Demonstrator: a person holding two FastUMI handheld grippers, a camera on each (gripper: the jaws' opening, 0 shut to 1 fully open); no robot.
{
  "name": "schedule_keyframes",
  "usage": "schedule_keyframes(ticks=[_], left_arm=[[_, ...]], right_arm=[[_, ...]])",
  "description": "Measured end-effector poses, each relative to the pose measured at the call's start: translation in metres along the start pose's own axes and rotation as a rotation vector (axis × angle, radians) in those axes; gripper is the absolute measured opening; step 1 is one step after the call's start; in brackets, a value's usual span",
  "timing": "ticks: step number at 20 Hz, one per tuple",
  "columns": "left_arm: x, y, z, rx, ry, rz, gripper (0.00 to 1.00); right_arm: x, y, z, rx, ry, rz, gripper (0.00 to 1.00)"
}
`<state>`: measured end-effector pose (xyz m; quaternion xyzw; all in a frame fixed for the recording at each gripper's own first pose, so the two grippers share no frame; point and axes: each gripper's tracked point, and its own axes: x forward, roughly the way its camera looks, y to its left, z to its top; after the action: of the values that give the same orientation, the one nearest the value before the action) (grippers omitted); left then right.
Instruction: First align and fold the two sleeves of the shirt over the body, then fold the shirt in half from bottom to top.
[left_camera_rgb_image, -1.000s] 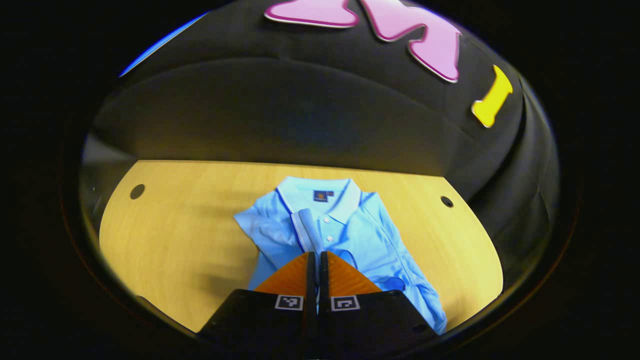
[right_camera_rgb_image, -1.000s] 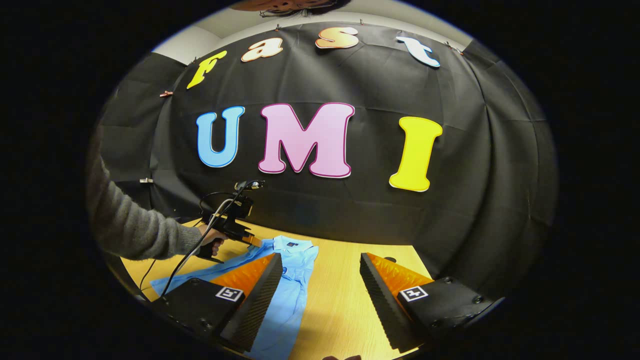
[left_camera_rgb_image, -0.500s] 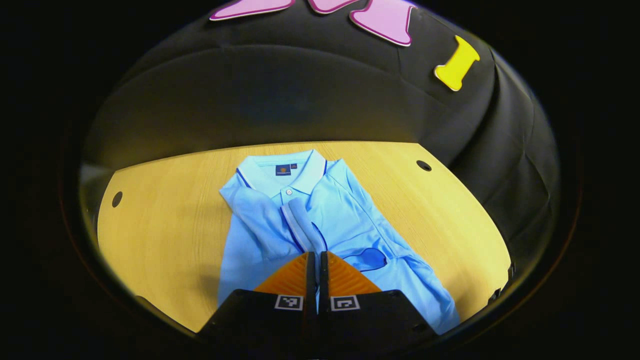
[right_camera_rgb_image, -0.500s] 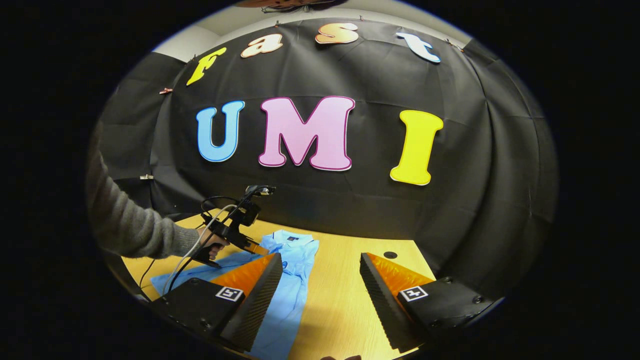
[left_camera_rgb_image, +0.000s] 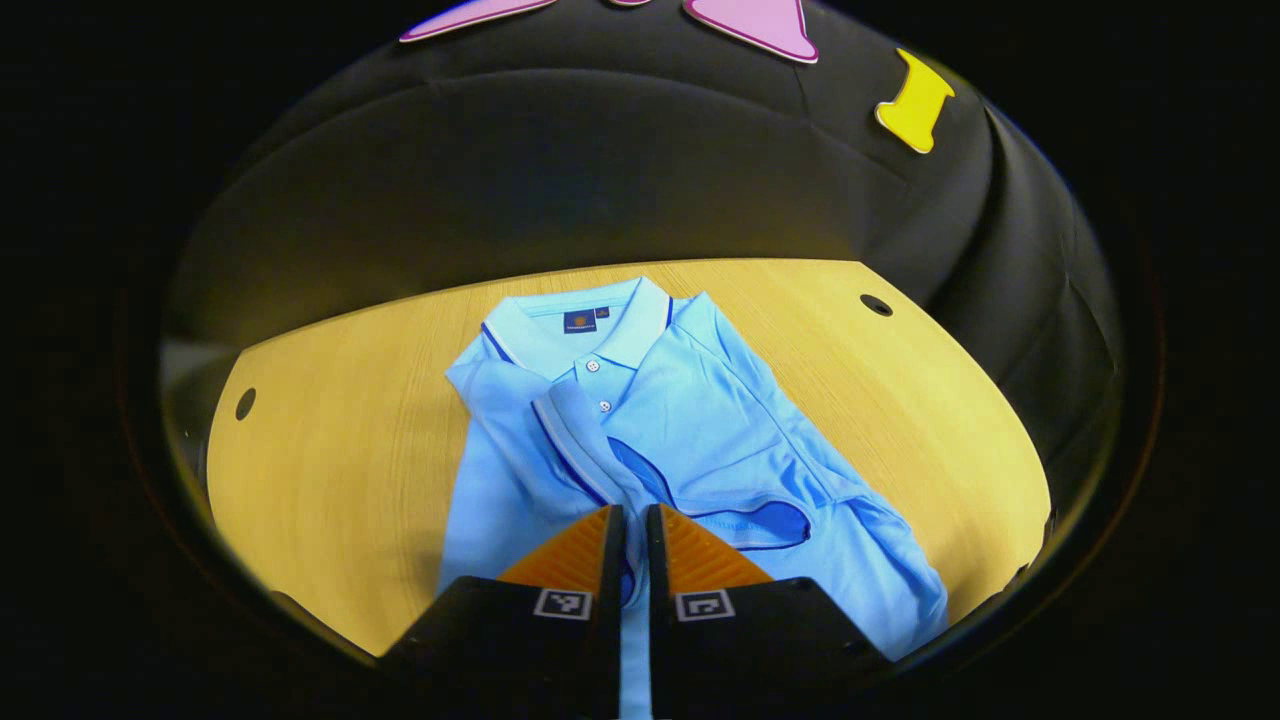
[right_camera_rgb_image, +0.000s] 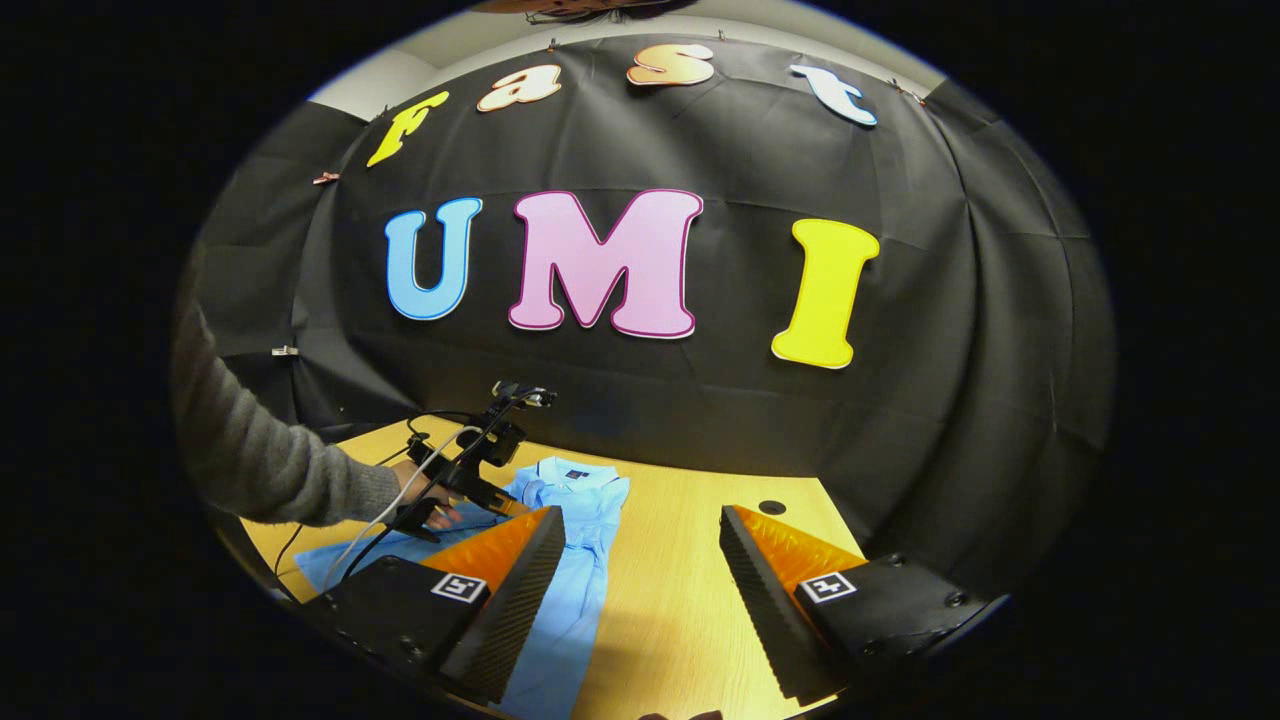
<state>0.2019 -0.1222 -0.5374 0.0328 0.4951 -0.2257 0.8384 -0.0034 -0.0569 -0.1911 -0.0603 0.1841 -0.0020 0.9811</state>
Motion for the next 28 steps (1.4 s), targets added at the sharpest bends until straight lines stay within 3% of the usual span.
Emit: schedule_keyframes(ticks=[1,3,4,7,8,11,14,18,21,25,28], left_arm=[[-0.001,0.000,0.001,0.004,-0.004,0.001,0.21],[-0.002,-0.001,0.009,0.012,-0.043,0.007,0.39],[-0.004,0.000,0.014,0.016,-0.069,0.011,0.55],[-0.015,0.004,0.027,0.024,-0.143,0.032,0.76],[-0.021,0.003,0.032,0.020,-0.172,0.030,0.91],[-0.054,0.010,0.048,0.015,-0.264,0.063,0.91],[-0.129,0.018,0.061,0.012,-0.415,0.119,0.91],[-0.241,0.024,0.010,-0.007,-0.479,0.169,0.90],[-0.298,0.030,-0.041,-0.019,-0.478,0.234,0.90],[-0.390,0.042,-0.057,-0.090,-0.607,0.350,0.90],[-0.437,0.032,-0.064,-0.162,-0.684,0.353,0.91]], right_arm=[[0.001,0.001,0.001,0.002,0.000,-0.001,0.97],[0.001,0.002,0.002,0.004,-0.001,-0.003,0.97],[0.001,0.003,0.001,0.004,0.001,-0.003,0.97],[0.000,0.007,0.001,0.006,0.003,-0.002,0.97],[-0.001,0.008,0.002,0.008,0.002,-0.004,0.97],[-0.001,0.008,0.004,0.026,0.004,-0.009,0.97],[-0.002,0.006,-0.004,0.079,0.042,-0.023,0.97],[-0.014,0.001,-0.021,0.090,0.096,-0.047,0.97],[-0.028,0.007,-0.036,0.073,0.134,-0.050,0.97],[-0.046,0.021,-0.032,0.011,0.115,-0.065,0.97],[-0.054,0.040,-0.024,-0.005,0.105,-0.053,0.97]])
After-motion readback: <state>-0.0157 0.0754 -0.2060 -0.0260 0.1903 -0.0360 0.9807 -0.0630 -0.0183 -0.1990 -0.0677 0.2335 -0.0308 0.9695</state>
